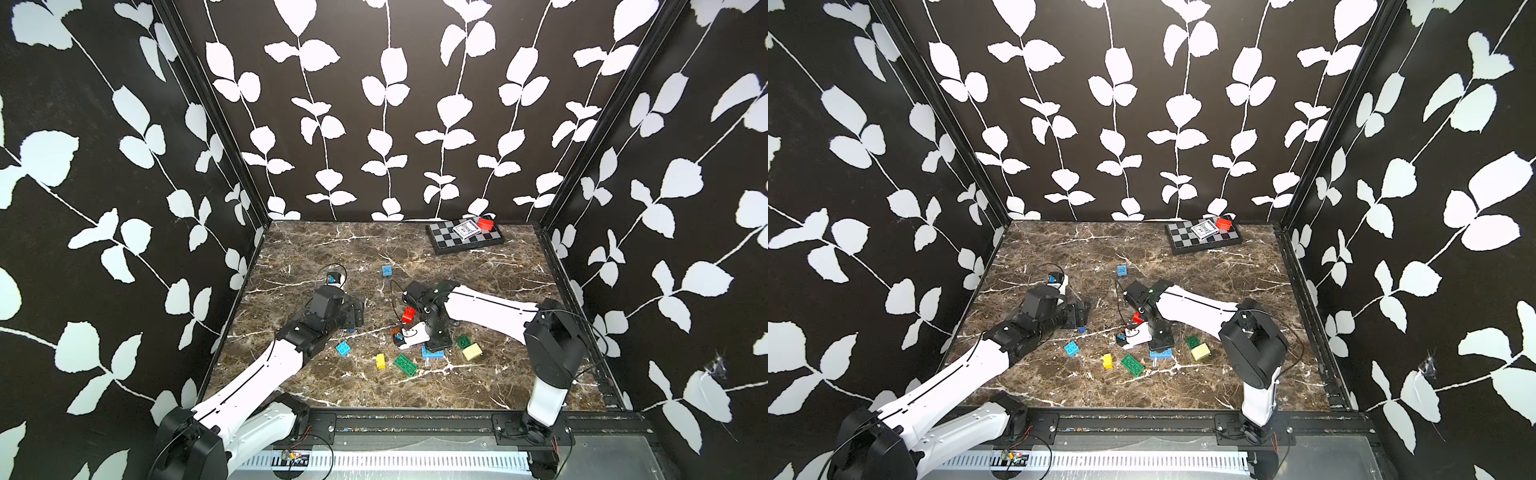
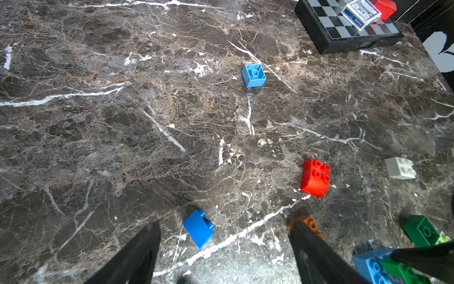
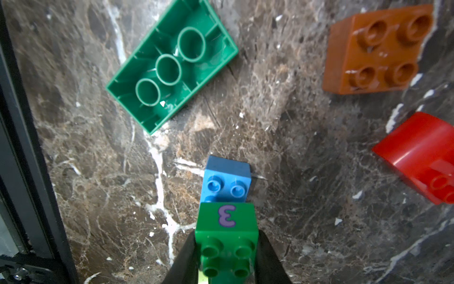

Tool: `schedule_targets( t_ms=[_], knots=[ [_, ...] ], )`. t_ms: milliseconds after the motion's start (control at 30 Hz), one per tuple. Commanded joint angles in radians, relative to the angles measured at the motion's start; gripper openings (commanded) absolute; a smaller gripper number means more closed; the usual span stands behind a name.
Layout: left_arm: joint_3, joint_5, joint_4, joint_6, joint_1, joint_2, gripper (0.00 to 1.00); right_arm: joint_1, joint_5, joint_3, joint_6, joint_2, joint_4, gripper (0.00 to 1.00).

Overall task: Assemble the number 1 with lego
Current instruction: Assemble the lego brick with the lego brick.

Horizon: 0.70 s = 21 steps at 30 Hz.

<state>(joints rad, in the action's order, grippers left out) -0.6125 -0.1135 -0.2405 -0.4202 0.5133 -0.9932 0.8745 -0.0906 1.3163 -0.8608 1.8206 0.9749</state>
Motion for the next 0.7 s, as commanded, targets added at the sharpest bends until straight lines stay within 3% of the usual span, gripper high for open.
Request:
schedule_targets(
  t_ms=[0,667],
  knots=[
    [0.010,-0.003,-0.003,0.017,-0.008,0.024,0.85,0.000,-0.005,0.003,-0.006,0.000,0.003,0.20],
    [0.011,-0.002,0.009,0.015,-0.012,0.008,0.85,0.001,0.008,-0.095,0.056,-0.037,-0.016,0.20]
  ],
)
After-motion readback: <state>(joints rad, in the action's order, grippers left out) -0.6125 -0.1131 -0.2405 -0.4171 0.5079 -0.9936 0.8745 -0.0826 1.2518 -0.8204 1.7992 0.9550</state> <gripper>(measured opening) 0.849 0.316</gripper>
